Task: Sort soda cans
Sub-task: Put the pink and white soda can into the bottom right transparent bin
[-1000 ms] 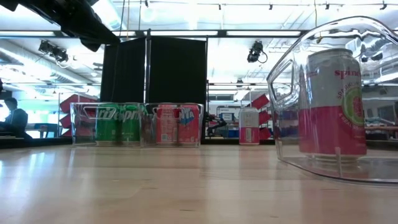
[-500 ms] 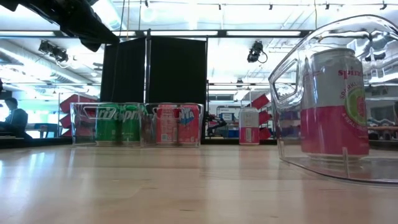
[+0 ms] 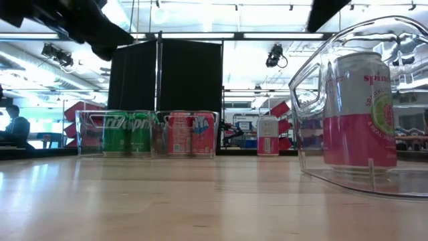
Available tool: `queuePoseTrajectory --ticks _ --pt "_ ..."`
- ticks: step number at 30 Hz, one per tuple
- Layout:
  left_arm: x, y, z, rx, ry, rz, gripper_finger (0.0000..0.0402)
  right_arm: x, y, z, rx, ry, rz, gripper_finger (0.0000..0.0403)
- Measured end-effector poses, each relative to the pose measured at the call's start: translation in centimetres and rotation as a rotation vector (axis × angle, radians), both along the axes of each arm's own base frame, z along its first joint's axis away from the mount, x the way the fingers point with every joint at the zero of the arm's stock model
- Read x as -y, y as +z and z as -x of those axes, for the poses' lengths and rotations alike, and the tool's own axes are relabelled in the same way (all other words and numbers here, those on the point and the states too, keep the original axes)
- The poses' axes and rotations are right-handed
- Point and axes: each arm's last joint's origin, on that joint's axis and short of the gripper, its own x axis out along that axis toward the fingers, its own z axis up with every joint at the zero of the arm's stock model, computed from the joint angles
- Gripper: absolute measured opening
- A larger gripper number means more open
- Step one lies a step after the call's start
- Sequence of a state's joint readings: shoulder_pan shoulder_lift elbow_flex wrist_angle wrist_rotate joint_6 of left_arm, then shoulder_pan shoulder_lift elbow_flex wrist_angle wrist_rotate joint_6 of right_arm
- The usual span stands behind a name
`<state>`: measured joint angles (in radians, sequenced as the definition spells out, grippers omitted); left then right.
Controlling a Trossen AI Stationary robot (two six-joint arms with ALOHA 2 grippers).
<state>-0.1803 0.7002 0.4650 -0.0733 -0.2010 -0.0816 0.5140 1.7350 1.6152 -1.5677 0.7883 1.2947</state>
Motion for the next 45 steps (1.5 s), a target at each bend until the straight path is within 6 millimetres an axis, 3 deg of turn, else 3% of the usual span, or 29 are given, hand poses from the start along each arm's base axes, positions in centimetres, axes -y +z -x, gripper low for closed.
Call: queuePoseTrajectory --ticks 4,10,17,25,30,37,41,45 --pt "-0.4 -0.7 -0.1 0.021 0.012 0.002 0.0 4.4 -0.3 -1.0 0.008 -0.053 0.035 0.0" --pt "-0.9 -0.5 -0.3 0.048 -0.016 0.003 0.0 10.9 -1.8 -2.1 0.134 0.065 -0.034 0.0" --pt "-1.2 -0.5 -0.3 0.047 -0.03 0.014 0.0 17.8 -3.7 0.6 0.312 0.141 -0.016 0.0" --pt "-1.3 -0.5 -0.3 0.044 -0.027 0.014 0.0 23.3 -6.2 2.3 0.391 0.064 -0.033 0.0018" --pt "-1.3 -0.6 -0.2 0.03 -0.027 0.016 0.0 25.6 -6.8 2.3 0.37 -0.014 -0.029 0.0098" --pt "-1.3 -0.7 -0.2 0.029 -0.026 0.016 0.0 28.4 -5.9 1.3 0.439 -0.136 -0.038 0.0265" --pt "-1.3 -0.7 -0.2 0.024 -0.026 0.016 0.0 30.1 -7.3 0.2 0.381 -0.175 -0.057 0.0344" --pt "-1.3 -0.8 -0.2 0.01 -0.026 0.015 0.0 31.3 -8.6 -0.9 0.315 -0.185 -0.052 0.0392"
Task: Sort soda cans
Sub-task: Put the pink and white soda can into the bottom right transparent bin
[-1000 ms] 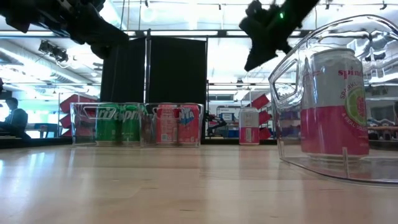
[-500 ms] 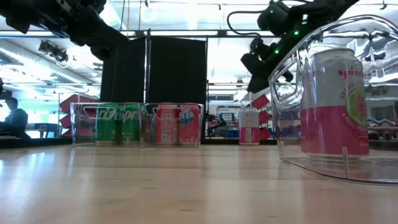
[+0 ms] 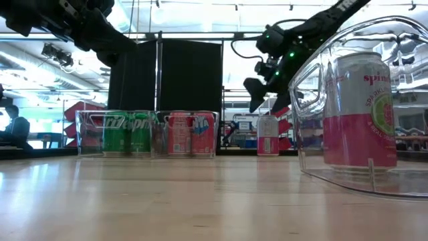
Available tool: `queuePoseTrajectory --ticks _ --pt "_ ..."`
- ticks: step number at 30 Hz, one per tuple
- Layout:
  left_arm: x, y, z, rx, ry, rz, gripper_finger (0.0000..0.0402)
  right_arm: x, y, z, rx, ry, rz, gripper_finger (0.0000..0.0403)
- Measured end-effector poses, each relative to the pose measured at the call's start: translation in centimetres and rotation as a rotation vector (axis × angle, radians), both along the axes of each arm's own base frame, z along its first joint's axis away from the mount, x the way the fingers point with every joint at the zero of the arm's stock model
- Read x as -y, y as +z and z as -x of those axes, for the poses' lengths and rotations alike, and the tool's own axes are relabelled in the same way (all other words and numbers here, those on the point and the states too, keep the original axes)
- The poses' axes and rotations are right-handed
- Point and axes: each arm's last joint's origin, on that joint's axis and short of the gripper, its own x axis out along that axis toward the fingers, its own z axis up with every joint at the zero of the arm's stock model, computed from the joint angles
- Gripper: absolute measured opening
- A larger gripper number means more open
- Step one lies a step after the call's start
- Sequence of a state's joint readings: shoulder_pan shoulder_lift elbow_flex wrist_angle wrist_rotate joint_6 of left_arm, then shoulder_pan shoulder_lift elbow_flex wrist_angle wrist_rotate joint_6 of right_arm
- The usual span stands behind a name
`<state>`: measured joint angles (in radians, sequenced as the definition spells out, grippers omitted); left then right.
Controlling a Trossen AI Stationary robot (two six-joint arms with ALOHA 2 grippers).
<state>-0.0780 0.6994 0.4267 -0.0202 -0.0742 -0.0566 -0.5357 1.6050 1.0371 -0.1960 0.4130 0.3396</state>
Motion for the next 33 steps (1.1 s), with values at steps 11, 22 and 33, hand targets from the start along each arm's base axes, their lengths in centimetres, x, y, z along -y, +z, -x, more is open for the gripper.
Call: queuePoseTrajectory --ticks 11,22,33 --pt "0.0 -0.1 0.0 -0.009 0.0 0.0 0.0 1.6 -1.1 -0.5 -0.103 -0.089 0.032 0.0391" --pt "0.0 -0.1 0.0 -0.011 0.002 0.004 0.0 2.5 -3.2 -0.7 -0.088 -0.067 -0.073 0.0331" --pt "0.0 -0.1 0.0 -0.008 0.014 0.0 0.0 -1.3 1.6 -1.1 -0.016 0.089 -0.058 0.0277"
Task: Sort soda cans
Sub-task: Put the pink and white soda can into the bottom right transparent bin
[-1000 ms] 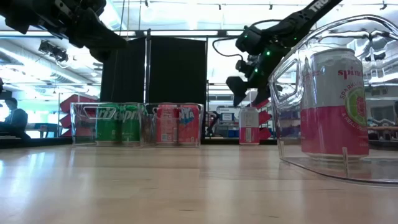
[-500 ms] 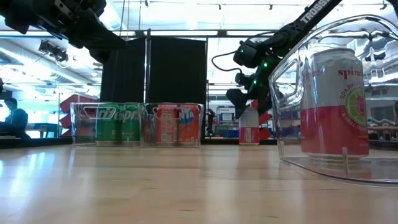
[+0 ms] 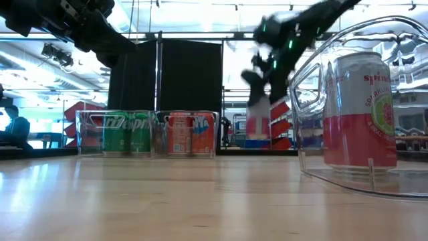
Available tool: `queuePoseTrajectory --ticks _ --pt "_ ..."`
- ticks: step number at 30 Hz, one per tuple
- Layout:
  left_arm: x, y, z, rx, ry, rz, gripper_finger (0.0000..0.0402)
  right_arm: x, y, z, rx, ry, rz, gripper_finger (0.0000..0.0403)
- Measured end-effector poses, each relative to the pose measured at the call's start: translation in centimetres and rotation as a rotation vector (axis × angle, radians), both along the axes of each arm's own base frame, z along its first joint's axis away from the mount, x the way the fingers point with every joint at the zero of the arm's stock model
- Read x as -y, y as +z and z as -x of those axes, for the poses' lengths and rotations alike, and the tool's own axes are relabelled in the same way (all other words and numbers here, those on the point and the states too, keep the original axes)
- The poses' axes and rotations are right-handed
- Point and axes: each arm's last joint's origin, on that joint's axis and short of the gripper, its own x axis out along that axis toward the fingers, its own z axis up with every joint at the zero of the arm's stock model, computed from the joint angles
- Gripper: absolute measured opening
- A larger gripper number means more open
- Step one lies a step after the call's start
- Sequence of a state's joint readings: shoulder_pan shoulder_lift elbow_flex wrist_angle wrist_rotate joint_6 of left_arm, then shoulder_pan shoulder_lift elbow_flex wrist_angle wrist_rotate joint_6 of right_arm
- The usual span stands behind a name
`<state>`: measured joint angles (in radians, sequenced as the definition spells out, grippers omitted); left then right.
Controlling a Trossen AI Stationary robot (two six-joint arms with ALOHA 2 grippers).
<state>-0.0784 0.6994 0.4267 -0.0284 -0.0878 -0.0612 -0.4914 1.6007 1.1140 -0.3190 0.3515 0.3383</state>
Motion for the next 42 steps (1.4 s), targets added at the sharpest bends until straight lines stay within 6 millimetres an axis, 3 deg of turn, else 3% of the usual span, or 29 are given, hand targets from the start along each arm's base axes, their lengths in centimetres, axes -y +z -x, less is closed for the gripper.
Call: queuePoseTrajectory --ticks 4,9,18,23,30,42 --pt "0.0 0.0 0.0 0.0 0.0 0.0 0.0 -4.5 4.1 0.0 0.046 0.113 0.03 0.0277" --pt "0.0 0.0 0.0 0.002 0.0 -0.003 0.0 -12.0 8.1 0.4 0.094 0.273 0.028 0.0277" --pt "0.0 0.0 0.0 0.002 0.0 -0.004 0.0 -26.6 11.4 2.0 0.176 0.55 -0.024 0.0277" --pt "0.0 0.0 0.0 0.001 0.0 -0.004 0.0 -32.8 11.5 3.1 0.161 0.622 -0.058 0.0277" --pt "0.0 0.0 0.0 0.0 0.002 0.0 0.0 -37.3 8.8 4.5 -0.002 0.481 -0.115 0.0277" --pt "0.0 0.0 0.0 0.0 0.002 0.002 0.0 -40.2 4.3 3.5 -0.095 0.355 -0.153 0.0277"
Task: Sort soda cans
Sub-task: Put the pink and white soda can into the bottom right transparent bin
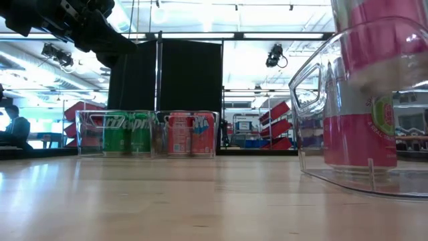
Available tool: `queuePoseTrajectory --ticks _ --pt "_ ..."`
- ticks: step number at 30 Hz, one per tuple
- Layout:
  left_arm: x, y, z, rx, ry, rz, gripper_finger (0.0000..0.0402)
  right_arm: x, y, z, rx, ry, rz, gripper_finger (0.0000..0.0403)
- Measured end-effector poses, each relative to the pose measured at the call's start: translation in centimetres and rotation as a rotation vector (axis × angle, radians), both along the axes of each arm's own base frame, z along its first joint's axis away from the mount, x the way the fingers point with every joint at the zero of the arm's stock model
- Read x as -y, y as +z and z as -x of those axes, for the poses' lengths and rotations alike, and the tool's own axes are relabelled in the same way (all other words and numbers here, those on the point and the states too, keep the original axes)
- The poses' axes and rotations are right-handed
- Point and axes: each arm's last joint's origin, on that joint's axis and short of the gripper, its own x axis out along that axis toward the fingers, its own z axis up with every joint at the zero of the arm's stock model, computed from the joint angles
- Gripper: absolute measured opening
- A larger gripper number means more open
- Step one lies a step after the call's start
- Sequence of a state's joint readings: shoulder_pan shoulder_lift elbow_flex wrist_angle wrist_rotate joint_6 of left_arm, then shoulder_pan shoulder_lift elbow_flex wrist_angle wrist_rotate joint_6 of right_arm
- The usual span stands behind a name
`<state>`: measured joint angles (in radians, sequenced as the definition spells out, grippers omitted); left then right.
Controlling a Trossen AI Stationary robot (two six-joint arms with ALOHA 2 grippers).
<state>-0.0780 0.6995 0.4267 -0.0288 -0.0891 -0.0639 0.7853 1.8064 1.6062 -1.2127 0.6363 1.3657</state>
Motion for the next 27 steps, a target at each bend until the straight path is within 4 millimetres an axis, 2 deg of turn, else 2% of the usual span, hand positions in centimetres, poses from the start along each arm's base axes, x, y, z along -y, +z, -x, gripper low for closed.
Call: queuePoseTrajectory --ticks 5,16,22,27 --pt "0.0 0.0 0.0 -0.001 0.0 0.0 0.0 -0.5 -1.3 -0.5 -0.027 -0.004 0.024 0.0277" --pt "0.0 0.0 0.0 -0.003 0.0 0.0 0.0 -1.7 -5.6 -1.4 -0.139 -0.053 0.038 0.0277" --pt "0.0 0.0 0.0 -0.003 0.0 0.0 0.0 -1.8 -6.9 -1.6 -0.143 -0.063 0.028 0.0277" --pt "0.0 0.0 0.0 -0.001 -0.001 -0.001 0.0 -1.7 -7.1 -1.6 -0.143 -0.08 0.025 0.0277"
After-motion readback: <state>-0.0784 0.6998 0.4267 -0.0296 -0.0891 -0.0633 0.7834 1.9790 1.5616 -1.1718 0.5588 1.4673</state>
